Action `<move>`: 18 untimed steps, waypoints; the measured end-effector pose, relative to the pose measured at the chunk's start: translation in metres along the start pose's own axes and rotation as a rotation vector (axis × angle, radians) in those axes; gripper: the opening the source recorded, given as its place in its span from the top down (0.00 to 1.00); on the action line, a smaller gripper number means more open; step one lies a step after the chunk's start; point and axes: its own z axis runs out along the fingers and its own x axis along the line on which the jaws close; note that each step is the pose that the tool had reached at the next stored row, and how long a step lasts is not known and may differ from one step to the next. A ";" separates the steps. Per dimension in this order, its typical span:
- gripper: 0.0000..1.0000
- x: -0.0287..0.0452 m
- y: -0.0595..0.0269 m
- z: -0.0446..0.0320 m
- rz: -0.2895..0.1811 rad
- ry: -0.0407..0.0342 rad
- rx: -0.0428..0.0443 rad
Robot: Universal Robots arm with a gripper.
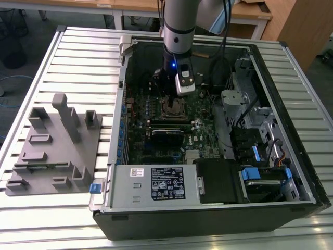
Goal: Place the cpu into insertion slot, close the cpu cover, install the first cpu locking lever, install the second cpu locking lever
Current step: 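Close the cpu cover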
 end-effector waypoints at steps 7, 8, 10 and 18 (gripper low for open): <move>0.90 0.0000 0.0000 0.0016 -0.071 0.0037 -0.0198; 0.90 0.0000 0.0000 0.0019 -0.082 0.0041 -0.0228; 0.90 0.0000 0.0000 0.0021 -0.104 0.0040 -0.0243; 0.90 0.0011 -0.0005 0.0043 -0.159 -0.0026 -0.0267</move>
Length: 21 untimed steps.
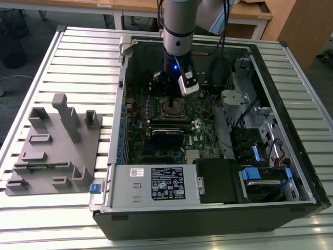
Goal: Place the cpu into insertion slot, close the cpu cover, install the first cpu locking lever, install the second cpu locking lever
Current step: 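Close the cpu cover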
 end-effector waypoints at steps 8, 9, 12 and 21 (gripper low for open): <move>0.90 0.0126 -0.0019 0.0019 -0.009 -0.0079 -0.0002; 0.90 0.0136 -0.0021 0.0027 -0.010 -0.0094 -0.0001; 0.90 0.0160 -0.0026 0.0044 -0.013 -0.0122 0.0002; 0.90 0.0198 -0.0033 0.0071 -0.023 -0.0159 0.0007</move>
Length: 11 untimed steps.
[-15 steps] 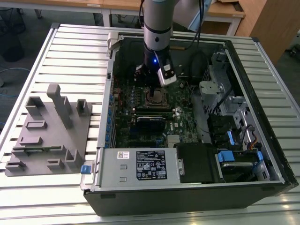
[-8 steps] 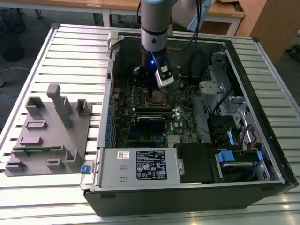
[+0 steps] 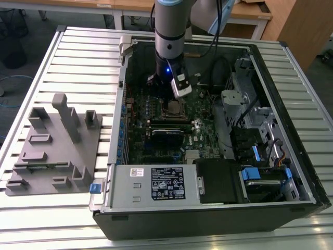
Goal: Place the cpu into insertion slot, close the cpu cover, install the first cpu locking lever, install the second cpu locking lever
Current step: 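Close the cpu cover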
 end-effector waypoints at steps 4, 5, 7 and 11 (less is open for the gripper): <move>0.90 0.0002 -0.0001 0.0012 -0.026 -0.0004 -0.0010; 0.90 0.0005 -0.0001 0.0012 -0.028 -0.0003 -0.0009; 0.90 0.0012 -0.0001 0.0024 -0.031 -0.0009 -0.0015; 0.90 0.0023 -0.0004 0.0041 -0.035 -0.0012 -0.0011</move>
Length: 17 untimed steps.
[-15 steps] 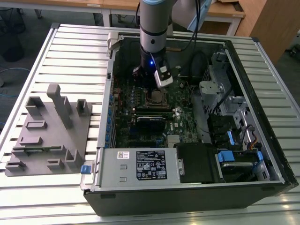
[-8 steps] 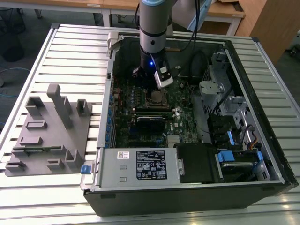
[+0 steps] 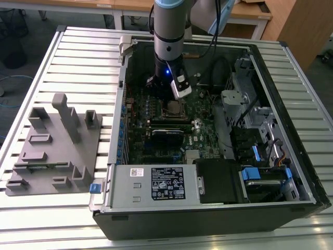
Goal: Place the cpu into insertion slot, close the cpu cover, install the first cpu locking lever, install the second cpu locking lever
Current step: 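Close the cpu cover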
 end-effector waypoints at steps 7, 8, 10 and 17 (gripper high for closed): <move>0.90 0.0015 -0.0002 0.0012 0.000 0.0000 0.0005; 0.90 0.0016 -0.0002 0.0015 0.000 0.0000 0.0008; 0.90 0.0017 -0.0003 0.0022 0.000 0.0001 0.0014; 0.90 0.0017 -0.0002 0.0024 0.000 -0.0001 0.0009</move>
